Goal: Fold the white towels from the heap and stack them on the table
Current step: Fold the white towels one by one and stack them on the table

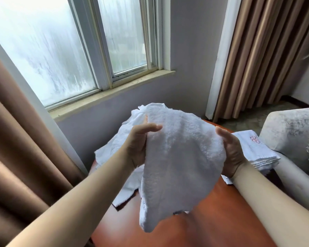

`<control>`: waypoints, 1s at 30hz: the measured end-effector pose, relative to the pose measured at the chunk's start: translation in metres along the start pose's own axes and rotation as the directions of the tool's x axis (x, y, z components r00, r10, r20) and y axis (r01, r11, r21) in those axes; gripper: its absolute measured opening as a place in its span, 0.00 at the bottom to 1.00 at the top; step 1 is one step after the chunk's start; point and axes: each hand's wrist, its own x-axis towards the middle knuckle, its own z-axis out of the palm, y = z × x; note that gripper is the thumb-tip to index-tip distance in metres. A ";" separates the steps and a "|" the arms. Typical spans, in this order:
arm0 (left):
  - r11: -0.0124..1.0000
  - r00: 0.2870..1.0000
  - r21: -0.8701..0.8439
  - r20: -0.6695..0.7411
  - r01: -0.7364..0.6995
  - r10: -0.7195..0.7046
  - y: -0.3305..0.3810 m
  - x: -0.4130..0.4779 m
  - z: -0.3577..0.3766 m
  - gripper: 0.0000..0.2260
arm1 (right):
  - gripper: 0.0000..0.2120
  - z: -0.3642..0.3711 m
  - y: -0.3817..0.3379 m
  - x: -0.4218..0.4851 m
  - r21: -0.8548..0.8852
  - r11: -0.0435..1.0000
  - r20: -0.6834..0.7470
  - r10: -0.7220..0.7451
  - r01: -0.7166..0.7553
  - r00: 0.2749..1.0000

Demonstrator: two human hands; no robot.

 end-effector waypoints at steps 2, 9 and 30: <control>1.000 1.000 0.020 -0.001 0.009 -0.009 0.001 -0.002 -0.001 0.16 | 0.24 0.006 -0.005 0.000 -0.038 0.999 -0.033 -0.002 0.001 0.999; 0.993 0.979 0.111 -0.203 0.048 -0.025 0.006 0.000 -0.018 0.21 | 0.13 0.021 -0.027 0.006 -0.218 0.972 -0.193 0.046 -0.088 0.980; 0.924 0.924 0.375 -0.319 -0.081 0.210 -0.005 0.015 -0.023 0.09 | 0.09 0.013 -0.042 0.010 -0.364 0.921 -0.378 -0.009 -0.140 0.926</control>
